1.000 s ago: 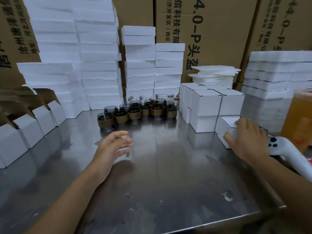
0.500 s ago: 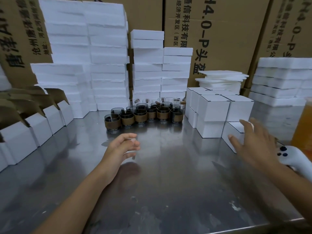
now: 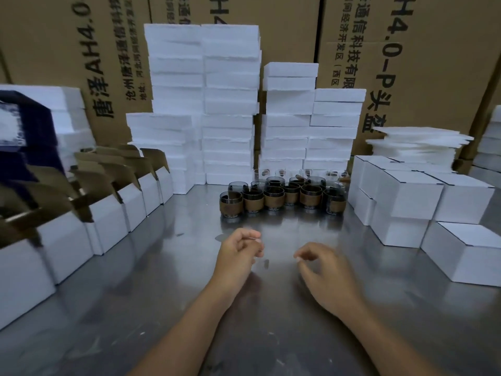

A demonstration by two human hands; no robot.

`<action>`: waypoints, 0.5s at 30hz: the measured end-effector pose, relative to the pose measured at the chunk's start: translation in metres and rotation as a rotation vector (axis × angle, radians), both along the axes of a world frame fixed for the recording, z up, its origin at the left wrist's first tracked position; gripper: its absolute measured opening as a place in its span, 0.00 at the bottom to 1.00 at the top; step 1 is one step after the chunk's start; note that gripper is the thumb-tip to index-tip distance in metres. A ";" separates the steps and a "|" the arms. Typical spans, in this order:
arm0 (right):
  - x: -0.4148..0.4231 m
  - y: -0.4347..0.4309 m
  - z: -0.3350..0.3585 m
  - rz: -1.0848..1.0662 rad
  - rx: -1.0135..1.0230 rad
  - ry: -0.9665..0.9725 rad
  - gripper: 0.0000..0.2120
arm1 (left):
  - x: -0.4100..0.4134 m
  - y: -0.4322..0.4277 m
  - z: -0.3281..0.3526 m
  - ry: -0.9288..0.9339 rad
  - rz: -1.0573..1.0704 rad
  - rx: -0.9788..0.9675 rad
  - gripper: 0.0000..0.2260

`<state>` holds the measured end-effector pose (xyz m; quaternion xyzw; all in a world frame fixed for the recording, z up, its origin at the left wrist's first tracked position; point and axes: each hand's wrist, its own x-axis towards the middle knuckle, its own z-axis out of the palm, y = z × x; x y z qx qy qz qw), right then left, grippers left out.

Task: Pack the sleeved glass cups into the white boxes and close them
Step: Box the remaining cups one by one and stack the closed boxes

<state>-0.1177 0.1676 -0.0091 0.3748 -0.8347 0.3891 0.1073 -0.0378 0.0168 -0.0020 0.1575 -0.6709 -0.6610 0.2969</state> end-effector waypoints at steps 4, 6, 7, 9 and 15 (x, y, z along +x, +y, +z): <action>-0.005 0.006 -0.005 -0.023 -0.132 -0.021 0.14 | -0.003 -0.003 -0.004 -0.032 0.025 -0.131 0.09; -0.006 0.006 -0.005 -0.026 -0.170 -0.019 0.15 | -0.004 -0.008 -0.005 -0.034 0.039 -0.251 0.10; -0.007 0.006 -0.005 -0.022 -0.186 -0.020 0.15 | -0.003 -0.013 -0.003 -0.036 0.047 -0.313 0.10; -0.007 0.005 -0.006 -0.011 -0.200 -0.027 0.14 | 0.002 -0.029 0.005 -0.031 0.092 -0.413 0.11; -0.005 0.003 -0.005 0.022 -0.196 -0.021 0.11 | 0.043 -0.120 0.051 -0.276 0.452 -0.895 0.12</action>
